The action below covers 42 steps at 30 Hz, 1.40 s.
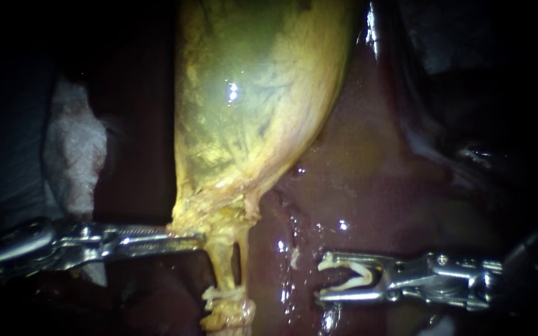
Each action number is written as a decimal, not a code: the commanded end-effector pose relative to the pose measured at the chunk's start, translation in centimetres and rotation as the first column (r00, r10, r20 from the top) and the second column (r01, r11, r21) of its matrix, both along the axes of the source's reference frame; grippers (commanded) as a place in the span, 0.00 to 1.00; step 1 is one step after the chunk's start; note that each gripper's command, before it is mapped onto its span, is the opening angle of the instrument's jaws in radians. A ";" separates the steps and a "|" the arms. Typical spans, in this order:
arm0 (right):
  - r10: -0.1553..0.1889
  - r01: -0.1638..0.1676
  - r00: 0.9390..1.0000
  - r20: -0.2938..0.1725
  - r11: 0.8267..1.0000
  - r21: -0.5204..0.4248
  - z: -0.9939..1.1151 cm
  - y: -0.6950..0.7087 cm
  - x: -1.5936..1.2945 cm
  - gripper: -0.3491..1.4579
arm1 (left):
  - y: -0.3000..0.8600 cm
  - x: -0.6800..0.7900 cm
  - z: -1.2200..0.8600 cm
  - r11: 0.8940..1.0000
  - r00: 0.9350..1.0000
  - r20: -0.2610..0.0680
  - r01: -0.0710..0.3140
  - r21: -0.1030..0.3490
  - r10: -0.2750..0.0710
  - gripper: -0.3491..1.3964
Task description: Clipping third clip left tube
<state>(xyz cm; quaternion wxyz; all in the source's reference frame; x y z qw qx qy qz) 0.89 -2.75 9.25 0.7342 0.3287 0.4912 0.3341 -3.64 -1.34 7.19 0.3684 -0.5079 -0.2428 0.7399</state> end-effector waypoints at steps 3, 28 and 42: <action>0.005 -0.005 1.000 -0.004 1.000 -0.001 0.00 0.01 0.02 0.48 | -0.01 0.06 -0.02 1.000 1.000 0.003 -0.006 0.000 0.006 0.00; 0.014 -0.010 0.998 -0.056 0.998 0.059 0.31 -0.30 1.49 0.47 | 0.00 0.04 -0.01 1.000 1.000 0.000 -0.004 0.007 0.004 0.00; 0.028 -0.025 0.999 -0.035 0.997 0.077 0.66 -0.30 1.63 0.47 | 0.00 0.02 -0.01 1.000 1.000 0.000 -0.003 0.006 0.003 0.00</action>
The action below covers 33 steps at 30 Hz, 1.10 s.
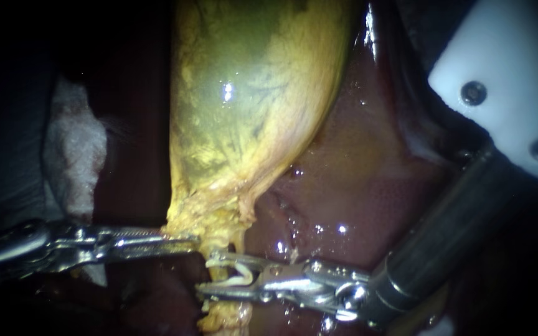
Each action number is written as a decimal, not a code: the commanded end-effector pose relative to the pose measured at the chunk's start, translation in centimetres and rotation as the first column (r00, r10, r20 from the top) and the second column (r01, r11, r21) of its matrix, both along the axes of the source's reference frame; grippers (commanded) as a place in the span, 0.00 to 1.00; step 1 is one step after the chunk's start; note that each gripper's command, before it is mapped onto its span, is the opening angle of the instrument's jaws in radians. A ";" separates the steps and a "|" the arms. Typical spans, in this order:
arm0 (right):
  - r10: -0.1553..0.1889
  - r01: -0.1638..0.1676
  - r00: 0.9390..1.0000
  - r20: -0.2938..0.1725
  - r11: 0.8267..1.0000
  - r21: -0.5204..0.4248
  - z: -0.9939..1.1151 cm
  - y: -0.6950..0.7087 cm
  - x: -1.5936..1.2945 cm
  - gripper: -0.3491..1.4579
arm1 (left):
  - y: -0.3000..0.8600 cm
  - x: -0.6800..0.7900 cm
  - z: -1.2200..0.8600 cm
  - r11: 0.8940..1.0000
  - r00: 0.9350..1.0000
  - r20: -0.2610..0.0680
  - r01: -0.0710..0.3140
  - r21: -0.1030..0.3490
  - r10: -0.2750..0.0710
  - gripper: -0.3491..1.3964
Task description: Clipping third clip left tube
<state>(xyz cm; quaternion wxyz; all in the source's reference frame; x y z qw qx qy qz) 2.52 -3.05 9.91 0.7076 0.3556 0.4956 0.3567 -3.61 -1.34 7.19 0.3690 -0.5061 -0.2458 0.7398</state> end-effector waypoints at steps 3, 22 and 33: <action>-0.006 0.006 1.000 0.008 1.000 -0.001 0.04 -0.01 -0.01 0.47 | 0.01 0.00 -0.01 1.000 1.000 0.001 -0.001 0.000 0.001 0.00; -0.022 0.021 0.999 0.037 1.000 0.015 0.25 0.04 -0.18 0.48 | 0.02 0.02 -0.03 1.000 1.000 0.002 -0.001 0.002 0.001 0.00; -0.025 0.023 0.996 0.091 1.000 0.018 0.40 0.02 -0.16 0.50 | 0.00 0.01 -0.04 1.000 1.000 0.001 -0.001 0.002 0.001 0.00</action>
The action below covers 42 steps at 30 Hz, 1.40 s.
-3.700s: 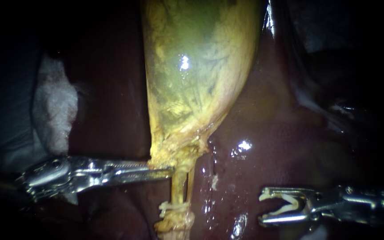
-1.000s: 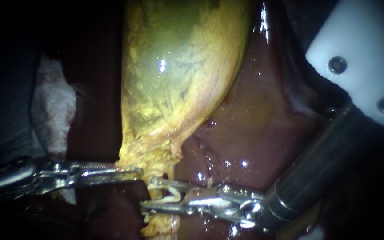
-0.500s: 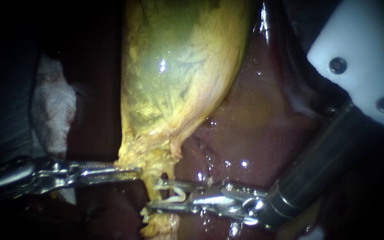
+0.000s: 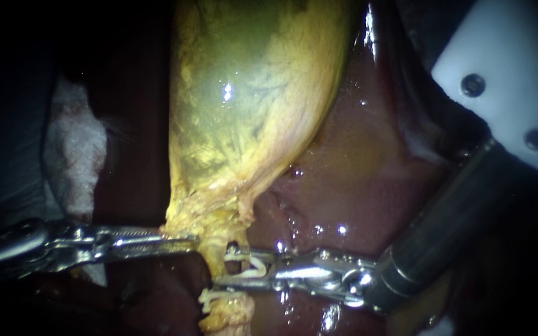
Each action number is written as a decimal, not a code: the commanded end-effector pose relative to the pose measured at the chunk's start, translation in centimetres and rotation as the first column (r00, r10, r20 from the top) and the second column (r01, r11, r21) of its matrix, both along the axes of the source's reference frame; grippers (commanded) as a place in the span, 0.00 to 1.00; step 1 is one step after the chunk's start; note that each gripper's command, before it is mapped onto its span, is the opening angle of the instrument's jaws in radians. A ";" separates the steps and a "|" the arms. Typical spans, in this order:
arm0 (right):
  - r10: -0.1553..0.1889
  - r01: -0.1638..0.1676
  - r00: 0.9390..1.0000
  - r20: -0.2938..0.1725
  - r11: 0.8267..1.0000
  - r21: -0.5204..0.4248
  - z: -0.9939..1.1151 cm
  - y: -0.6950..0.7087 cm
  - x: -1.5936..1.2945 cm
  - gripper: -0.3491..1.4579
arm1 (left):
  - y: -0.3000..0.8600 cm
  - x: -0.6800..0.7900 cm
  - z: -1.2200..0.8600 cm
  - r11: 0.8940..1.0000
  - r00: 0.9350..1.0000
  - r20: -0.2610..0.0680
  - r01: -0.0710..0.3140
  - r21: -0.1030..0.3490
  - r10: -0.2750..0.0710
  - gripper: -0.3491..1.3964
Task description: Clipping third clip left tube
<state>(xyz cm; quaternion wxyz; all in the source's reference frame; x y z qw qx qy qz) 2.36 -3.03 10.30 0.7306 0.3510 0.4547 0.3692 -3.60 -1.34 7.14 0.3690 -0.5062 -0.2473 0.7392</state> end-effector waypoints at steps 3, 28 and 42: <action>0.000 0.000 1.000 0.000 1.000 -0.004 0.03 -0.02 0.03 0.50 | -0.01 -0.01 -0.01 1.000 1.000 -0.003 0.003 -0.002 -0.003 0.00; 0.034 -0.034 0.999 0.008 0.999 0.013 -0.01 -0.01 0.33 0.52 | -0.03 -0.05 -0.01 1.000 1.000 0.007 -0.009 0.002 0.009 0.00; 0.058 -0.058 0.998 0.001 0.997 0.045 -0.02 -0.01 0.38 0.50 | -0.03 -0.07 0.00 1.000 1.000 0.009 -0.010 0.002 0.010 0.00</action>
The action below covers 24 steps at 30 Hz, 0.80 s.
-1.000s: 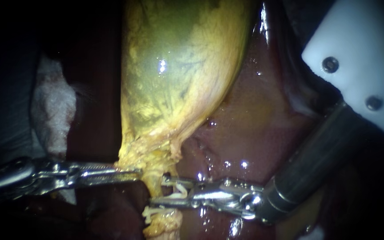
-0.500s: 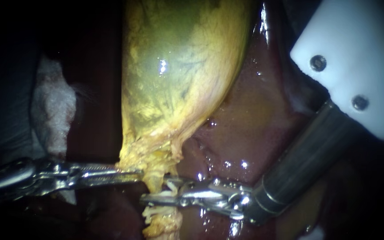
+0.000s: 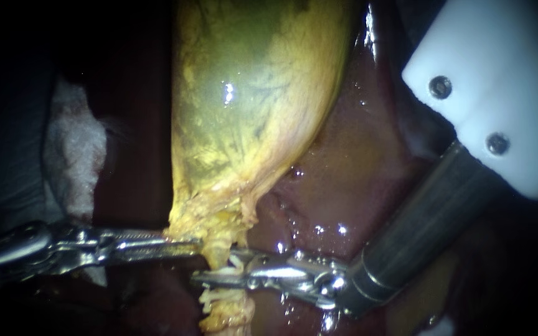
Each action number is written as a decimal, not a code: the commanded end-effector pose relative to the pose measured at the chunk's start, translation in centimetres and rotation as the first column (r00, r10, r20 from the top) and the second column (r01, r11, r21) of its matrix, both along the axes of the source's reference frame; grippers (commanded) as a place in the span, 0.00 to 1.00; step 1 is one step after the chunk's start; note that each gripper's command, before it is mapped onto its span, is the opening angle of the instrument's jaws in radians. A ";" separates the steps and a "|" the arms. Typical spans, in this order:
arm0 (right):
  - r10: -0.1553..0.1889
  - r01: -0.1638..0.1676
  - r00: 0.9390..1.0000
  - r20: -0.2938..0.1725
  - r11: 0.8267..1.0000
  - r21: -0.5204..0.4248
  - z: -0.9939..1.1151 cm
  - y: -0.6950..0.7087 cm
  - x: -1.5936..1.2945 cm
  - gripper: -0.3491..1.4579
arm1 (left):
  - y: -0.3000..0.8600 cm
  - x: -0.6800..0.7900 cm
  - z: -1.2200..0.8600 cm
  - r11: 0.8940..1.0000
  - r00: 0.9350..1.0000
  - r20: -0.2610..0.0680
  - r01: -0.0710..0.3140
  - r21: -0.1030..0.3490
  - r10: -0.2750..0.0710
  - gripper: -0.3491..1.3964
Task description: Clipping third clip left tube
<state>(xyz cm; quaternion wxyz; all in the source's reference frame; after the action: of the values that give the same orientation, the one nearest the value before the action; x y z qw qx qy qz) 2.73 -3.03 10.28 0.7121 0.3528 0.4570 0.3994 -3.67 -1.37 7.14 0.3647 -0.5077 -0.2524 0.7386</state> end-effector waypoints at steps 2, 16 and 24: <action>0.002 -0.002 1.000 -0.004 1.000 0.009 -0.01 -0.01 0.00 0.48 | 0.00 0.00 0.00 1.000 1.000 0.000 0.000 0.000 0.000 0.00; 0.029 -0.028 1.000 -0.002 0.996 0.086 -0.02 -0.03 -0.05 0.04 | 0.00 0.01 -0.01 1.000 1.000 0.000 0.000 0.000 0.000 0.00; 0.033 -0.032 0.999 -0.001 0.995 0.097 -0.02 -0.02 -0.06 0.00 | 0.00 0.01 -0.01 1.000 1.000 0.000 0.000 0.000 0.000 0.00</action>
<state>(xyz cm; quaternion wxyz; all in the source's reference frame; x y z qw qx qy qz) 2.67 -3.05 10.26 0.6867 0.3804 0.4432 0.4327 -3.66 -1.37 7.14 0.3644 -0.5078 -0.2528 0.7386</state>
